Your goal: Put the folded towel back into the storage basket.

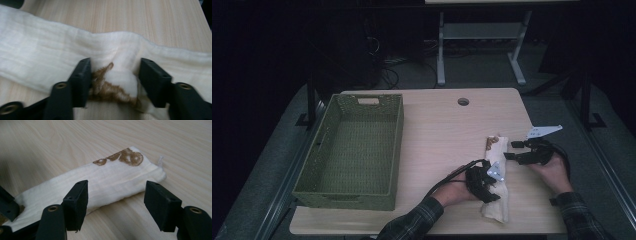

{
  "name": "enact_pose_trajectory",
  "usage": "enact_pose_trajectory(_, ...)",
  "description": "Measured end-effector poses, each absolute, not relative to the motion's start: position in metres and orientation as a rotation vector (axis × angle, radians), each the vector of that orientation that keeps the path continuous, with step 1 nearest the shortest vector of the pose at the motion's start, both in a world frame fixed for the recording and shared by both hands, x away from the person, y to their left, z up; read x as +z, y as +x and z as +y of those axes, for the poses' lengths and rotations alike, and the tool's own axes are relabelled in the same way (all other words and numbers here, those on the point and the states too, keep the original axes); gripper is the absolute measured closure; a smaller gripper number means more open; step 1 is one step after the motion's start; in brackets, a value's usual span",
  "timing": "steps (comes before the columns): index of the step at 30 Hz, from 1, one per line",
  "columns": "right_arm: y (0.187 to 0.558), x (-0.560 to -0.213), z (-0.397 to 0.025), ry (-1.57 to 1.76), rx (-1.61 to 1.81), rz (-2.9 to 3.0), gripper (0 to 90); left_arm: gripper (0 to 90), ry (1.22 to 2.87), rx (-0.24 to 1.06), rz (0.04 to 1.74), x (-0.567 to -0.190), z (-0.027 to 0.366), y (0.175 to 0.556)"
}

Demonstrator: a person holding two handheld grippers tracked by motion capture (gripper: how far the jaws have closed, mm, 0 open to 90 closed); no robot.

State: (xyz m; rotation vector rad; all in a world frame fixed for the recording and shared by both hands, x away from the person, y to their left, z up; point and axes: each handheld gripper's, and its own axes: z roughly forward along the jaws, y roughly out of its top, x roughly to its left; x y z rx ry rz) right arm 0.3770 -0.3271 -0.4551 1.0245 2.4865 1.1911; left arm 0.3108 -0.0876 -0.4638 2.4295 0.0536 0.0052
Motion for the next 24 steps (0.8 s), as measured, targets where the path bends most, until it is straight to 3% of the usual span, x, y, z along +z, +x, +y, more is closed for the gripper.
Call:
enact_pose_trajectory(4, 0.376, -0.454, -0.327, 1.024, 1.201, 2.481, 35.6, 66.9, 2.426, 0.007, 0.065, -0.463, -0.086, 0.309)
enact_pose_trajectory(7, 0.376, -0.451, -0.326, 0.992, 1.205, 2.484, 35.5, 75.3, 2.426, 0.0, 0.079, -0.462, -0.085, 0.307)
enact_pose_trajectory(17, 0.392, -0.436, -0.307, 0.758, 1.266, 2.619, 35.2, 78.0, 2.42, -0.066, 0.161, -0.452, -0.075, 0.301)
enact_pose_trajectory(24, 0.419, -0.447, -0.291, 0.718, 1.186, 2.713, 35.1, 77.8, 2.43, -0.081, 0.177, -0.45, -0.069, 0.298)
